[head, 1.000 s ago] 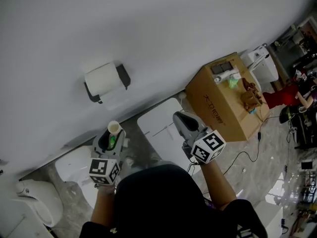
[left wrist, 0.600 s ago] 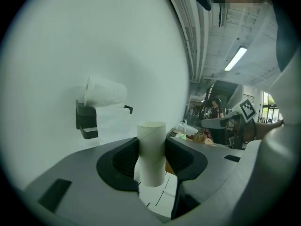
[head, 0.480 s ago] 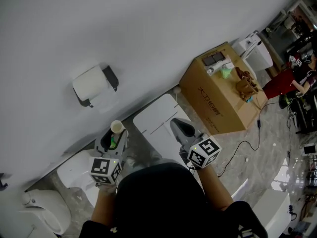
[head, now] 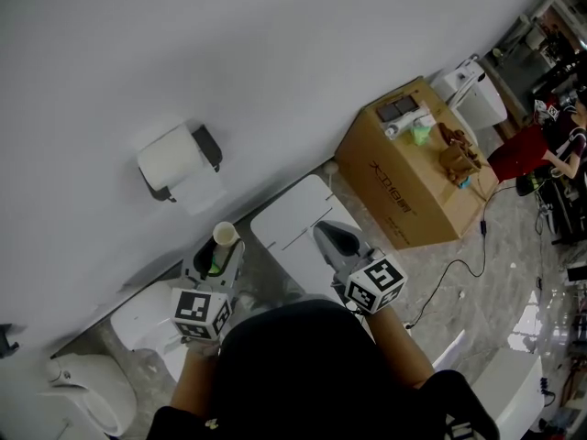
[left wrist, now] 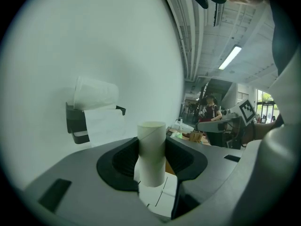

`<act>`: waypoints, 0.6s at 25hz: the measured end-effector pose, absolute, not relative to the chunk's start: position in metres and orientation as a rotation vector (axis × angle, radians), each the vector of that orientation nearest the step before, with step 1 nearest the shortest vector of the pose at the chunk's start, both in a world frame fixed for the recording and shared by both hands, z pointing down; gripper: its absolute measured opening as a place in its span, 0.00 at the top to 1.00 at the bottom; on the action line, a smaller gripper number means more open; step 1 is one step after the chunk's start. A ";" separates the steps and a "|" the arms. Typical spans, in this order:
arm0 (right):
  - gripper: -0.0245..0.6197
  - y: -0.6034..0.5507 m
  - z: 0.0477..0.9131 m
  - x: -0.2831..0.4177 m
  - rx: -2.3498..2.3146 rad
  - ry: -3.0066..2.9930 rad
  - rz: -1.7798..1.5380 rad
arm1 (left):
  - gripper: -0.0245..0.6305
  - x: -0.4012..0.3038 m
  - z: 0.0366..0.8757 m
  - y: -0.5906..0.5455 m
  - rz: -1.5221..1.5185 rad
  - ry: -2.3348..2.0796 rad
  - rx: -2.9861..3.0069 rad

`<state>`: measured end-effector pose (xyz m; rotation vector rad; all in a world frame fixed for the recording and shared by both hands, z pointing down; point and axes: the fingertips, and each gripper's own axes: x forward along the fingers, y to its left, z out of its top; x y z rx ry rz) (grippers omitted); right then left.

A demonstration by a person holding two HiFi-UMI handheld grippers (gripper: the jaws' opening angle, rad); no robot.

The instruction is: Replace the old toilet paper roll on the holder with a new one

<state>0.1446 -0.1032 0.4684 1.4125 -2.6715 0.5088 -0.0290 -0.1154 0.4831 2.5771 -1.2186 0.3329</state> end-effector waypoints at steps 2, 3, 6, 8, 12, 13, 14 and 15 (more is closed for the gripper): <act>0.93 -0.105 0.468 0.144 1.414 -2.661 0.499 | 0.68 -0.028 0.481 -0.116 0.332 -1.216 2.582; 0.93 -0.105 0.468 0.143 1.409 -2.657 0.494 | 0.68 -0.028 0.481 -0.116 0.332 -1.216 2.584; 0.93 -0.105 0.471 0.138 1.393 -2.657 0.497 | 0.68 -0.032 0.481 -0.117 0.334 -1.223 2.583; 0.93 -0.106 0.471 0.136 1.388 -2.660 0.504 | 0.68 -0.036 0.482 -0.117 0.336 -1.231 2.576; 0.93 -0.109 0.473 0.129 1.371 -2.670 0.509 | 0.68 -0.043 0.485 -0.118 0.340 -1.245 2.563; 0.93 -0.109 0.473 0.126 1.366 -2.673 0.511 | 0.68 -0.045 0.485 -0.118 0.339 -1.248 2.562; 0.93 -0.109 0.474 0.124 1.362 -2.677 0.513 | 0.68 -0.046 0.484 -0.118 0.337 -1.249 2.562; 0.93 -0.109 0.474 0.122 1.359 -2.680 0.516 | 0.68 -0.047 0.483 -0.117 0.336 -1.250 2.562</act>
